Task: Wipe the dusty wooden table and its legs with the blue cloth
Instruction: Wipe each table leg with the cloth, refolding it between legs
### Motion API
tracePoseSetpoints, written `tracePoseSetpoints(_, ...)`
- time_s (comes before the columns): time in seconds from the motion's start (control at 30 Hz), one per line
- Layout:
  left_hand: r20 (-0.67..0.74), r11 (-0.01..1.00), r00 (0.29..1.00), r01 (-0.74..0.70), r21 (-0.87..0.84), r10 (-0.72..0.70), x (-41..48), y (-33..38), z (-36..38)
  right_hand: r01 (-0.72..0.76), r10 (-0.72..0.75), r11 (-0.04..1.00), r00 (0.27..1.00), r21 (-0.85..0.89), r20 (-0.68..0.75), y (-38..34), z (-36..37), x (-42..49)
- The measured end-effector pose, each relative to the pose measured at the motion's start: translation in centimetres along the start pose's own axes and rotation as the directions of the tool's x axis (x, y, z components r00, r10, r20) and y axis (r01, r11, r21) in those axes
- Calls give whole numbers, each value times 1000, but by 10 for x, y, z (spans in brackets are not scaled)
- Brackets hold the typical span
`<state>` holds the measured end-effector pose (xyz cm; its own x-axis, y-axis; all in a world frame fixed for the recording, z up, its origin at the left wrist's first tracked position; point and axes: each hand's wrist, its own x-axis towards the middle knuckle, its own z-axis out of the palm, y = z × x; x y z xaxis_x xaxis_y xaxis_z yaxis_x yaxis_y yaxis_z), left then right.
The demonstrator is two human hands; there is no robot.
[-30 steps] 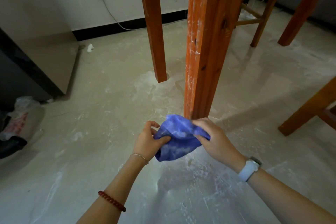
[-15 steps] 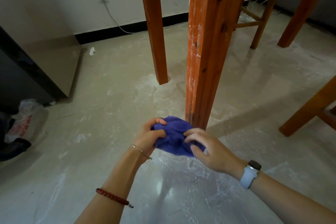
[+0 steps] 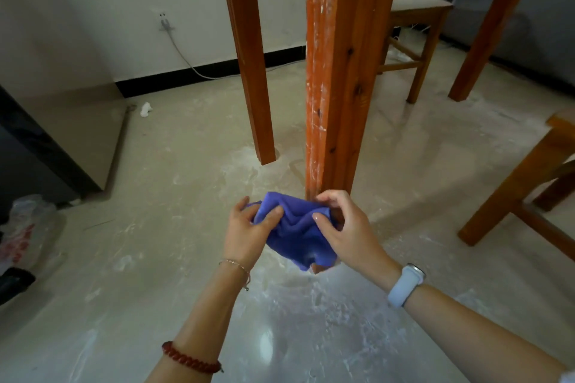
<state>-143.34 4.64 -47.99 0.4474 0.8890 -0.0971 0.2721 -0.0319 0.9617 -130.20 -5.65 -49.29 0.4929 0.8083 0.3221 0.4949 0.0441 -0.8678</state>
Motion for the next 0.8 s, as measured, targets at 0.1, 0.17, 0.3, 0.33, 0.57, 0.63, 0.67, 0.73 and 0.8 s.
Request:
tracePoseSetpoints(0.1, -221, 933, 947, -155, 324, 234, 9, 33, -5, 166, -185, 979, 967, -122, -175, -13, -15, 17)
tracePoseSetpoints(0.17, -260, 914, 894, -290, 285, 365, 15, 56, -4, 220, -268, 956, 922, -192, -278, -22, -26, 30)
tracePoseSetpoints(0.3, -383, 913, 830, -387, 129, 406, 30, 115, 8, 276, -370, 918, 857, -285, -359, -45, -42, 55)
tracePoseSetpoints(0.33, -425, 903, 803, -417, 99, 417, 36, 128, 12, 294, -403, 901, 840, -319, -364, -50, -44, 59)
tracePoseSetpoints(0.57, -478, 694, 650, -712, -111, 591, 44, 200, 32, 321, -464, 859, 817, -400, -342, -53, -40, 71)
tracePoseSetpoints(0.63, -407, 645, 607, -762, -57, 682, 42, 185, 37, 318, -463, 848, 834, -423, -301, -44, -36, 68)
tracePoseSetpoints(0.67, -349, 619, 579, -785, 6, 737, 40, 168, 40, 325, -467, 840, 841, -435, -274, -37, -35, 66)
tracePoseSetpoints(0.73, -218, 576, 544, -808, 122, 810, 34, 125, 42, 333, -466, 830, 855, -448, -228, -27, -34, 62)
tracePoseSetpoints(0.8, -177, 592, 568, -796, 131, 804, 26, 99, 42, 335, -456, 830, 868, -447, -196, -22, -33, 61)
